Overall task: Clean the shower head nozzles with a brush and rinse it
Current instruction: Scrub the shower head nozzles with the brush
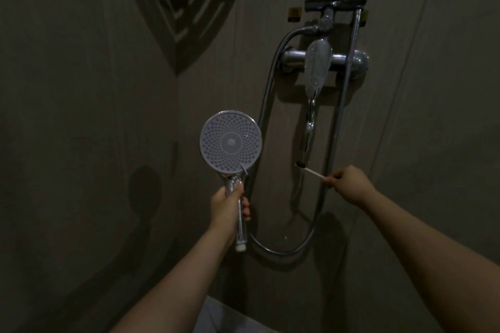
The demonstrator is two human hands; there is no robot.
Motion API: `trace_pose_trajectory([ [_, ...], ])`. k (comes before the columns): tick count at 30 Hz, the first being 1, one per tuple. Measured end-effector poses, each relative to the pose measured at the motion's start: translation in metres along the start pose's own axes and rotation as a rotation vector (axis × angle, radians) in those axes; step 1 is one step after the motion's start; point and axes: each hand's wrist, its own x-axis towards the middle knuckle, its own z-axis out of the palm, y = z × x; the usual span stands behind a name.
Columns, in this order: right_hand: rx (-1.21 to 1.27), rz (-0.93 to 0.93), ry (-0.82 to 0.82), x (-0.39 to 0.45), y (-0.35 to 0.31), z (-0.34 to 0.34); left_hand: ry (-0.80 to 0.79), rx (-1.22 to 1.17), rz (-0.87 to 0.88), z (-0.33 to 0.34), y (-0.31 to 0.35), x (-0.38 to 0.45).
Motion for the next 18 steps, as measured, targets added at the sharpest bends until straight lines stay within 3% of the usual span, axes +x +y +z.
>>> trace_pose_trajectory([
  [18,-0.077,-0.024,-0.036,0.001,-0.003,-0.017,-0.042,0.043,0.006,0.005,0.002,-0.005],
])
